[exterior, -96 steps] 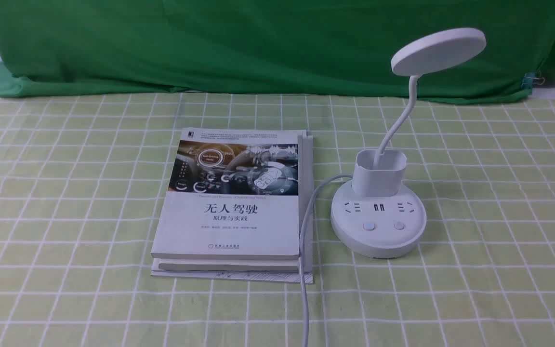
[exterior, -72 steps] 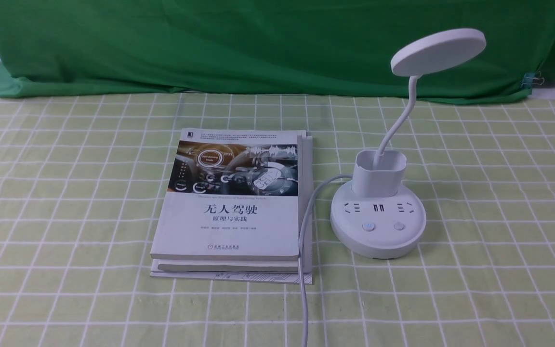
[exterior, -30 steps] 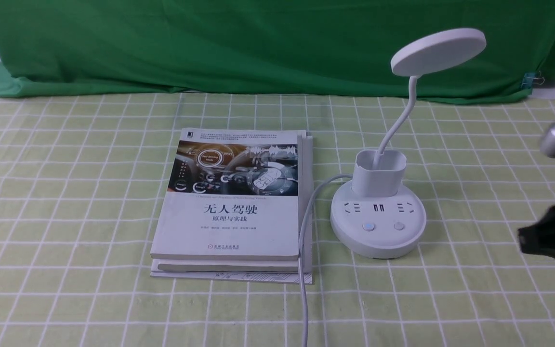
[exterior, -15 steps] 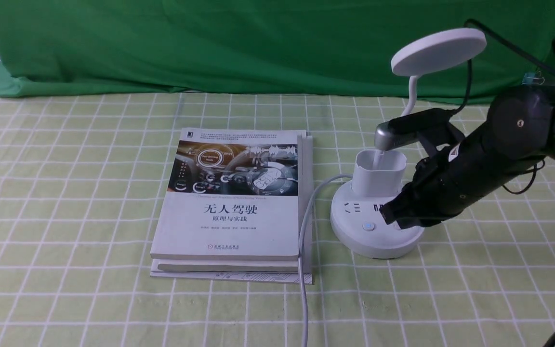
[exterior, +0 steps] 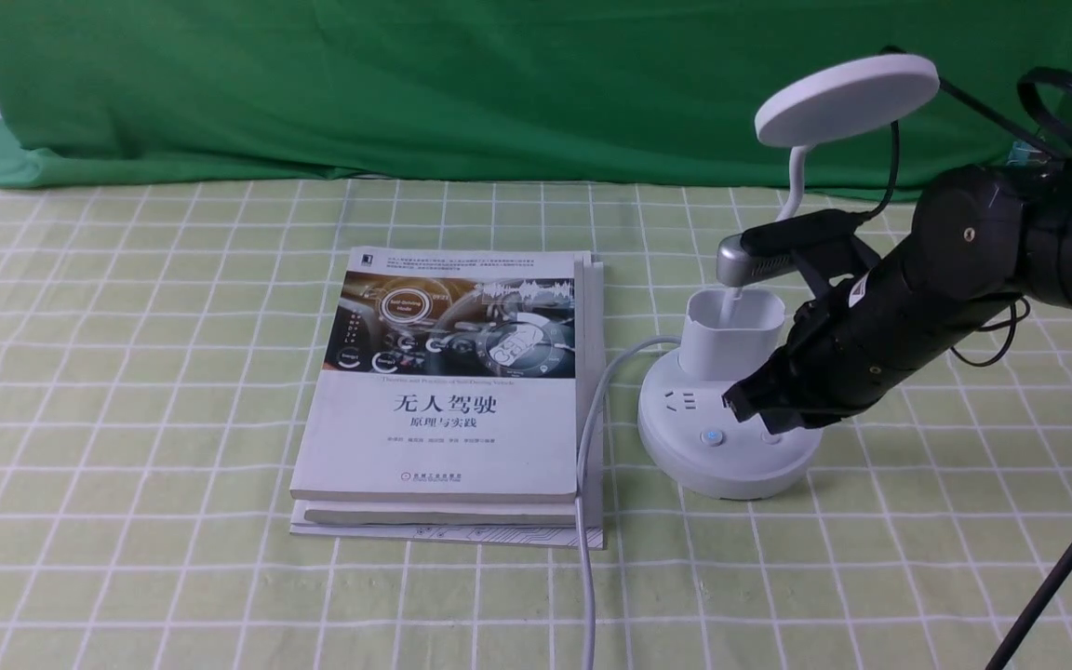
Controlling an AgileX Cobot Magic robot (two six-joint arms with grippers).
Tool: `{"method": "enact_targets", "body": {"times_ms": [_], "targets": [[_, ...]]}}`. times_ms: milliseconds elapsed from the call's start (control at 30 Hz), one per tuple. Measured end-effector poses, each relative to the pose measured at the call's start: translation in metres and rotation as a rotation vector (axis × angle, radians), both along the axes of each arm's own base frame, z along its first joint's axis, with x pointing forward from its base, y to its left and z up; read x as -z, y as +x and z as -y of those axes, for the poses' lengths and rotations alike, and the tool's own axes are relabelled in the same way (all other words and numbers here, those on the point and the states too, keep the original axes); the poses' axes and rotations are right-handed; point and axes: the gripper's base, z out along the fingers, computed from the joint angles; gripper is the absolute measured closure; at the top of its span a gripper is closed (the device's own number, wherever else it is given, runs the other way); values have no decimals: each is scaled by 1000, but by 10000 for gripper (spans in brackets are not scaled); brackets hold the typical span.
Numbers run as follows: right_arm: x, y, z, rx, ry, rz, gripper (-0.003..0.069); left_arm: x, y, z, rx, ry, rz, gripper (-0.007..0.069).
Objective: Turn on the table lamp on the green coffee tablecloth with your hand.
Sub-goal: 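Press the button on the base of the white desk lamp with the right gripper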
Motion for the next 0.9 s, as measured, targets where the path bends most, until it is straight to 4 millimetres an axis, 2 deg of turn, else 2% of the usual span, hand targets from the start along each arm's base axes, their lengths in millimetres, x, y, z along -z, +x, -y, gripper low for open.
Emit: {"method": "enact_targets", "body": {"times_ms": [300, 400, 600, 767, 900], "targets": [[4, 2, -1, 2, -2, -6, 629, 0, 0, 0, 0, 0, 0, 622], [18, 5, -2, 3, -13, -38, 629, 0, 0, 0, 0, 0, 0, 622], [17, 6, -3, 4, -12, -40, 627, 0, 0, 0, 0, 0, 0, 622], [9, 5, -2, 5, -3, -18, 627, 0, 0, 0, 0, 0, 0, 622], [-11, 2, -1, 5, 16, 30, 627, 0, 0, 0, 0, 0, 0, 622]]}}
